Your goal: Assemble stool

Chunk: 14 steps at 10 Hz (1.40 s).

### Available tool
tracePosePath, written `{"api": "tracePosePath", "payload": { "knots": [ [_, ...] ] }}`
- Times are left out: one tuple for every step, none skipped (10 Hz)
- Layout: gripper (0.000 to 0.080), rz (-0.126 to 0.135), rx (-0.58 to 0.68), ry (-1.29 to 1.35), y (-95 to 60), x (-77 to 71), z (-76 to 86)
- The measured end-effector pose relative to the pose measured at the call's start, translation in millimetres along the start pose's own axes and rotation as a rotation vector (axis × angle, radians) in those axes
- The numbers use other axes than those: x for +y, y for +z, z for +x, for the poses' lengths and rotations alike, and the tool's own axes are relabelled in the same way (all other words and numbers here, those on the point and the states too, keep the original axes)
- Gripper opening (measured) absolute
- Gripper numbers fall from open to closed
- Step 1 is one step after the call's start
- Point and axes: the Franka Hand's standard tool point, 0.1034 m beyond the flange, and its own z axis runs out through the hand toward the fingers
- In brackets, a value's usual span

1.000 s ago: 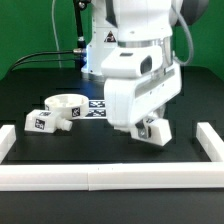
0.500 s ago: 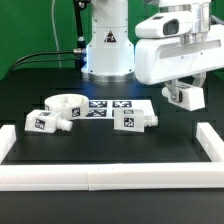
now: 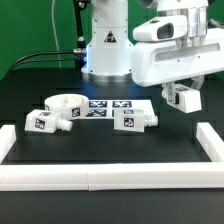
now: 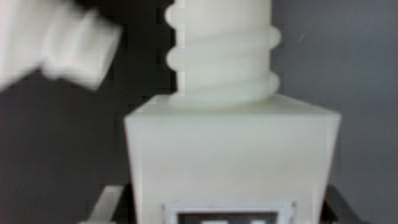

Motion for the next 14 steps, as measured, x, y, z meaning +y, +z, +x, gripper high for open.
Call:
{"api": "tracePosePath", "payload": {
  "knots": [
    [0.032,0.005,-0.017,0.021,9.2,-1.2,-10.6],
    [0.032,0.009,-0.021,0.045,18.0,-0.7,-15.5],
    [0.032,0.01,-0.024,0.049,25.8,-0.7,-19.6],
    [0.032,0.011,-0.029,0.045,28.8,1.7,-21.4],
    [0.032,0.011,-0.029,0.045,28.6,1.5,-21.0],
    [0.0419,0.011,-0.029,0.044,28.9,1.4,-21.1],
    [0.0586,0.011,-0.029,0.044,28.9,1.4,-21.1],
    [0.0586,0.012,-0.031,0.04,27.9,1.7,-21.0],
    [0.0636,0.011,-0.035,0.023,21.9,3.1,-19.3],
    [0.0646,0.012,-0.053,-0.032,9.9,6.5,-16.8],
    [0.0646,0.01,-0.06,-0.099,-7.0,15.7,-11.6],
    [0.0649,0.01,-0.062,-0.179,-16.2,27.8,-7.0],
    [0.0649,0.007,-0.049,-0.265,-18.8,36.7,-2.0],
    [0.0649,0.009,-0.049,-0.306,-17.4,39.2,-2.7]
  ]
}}
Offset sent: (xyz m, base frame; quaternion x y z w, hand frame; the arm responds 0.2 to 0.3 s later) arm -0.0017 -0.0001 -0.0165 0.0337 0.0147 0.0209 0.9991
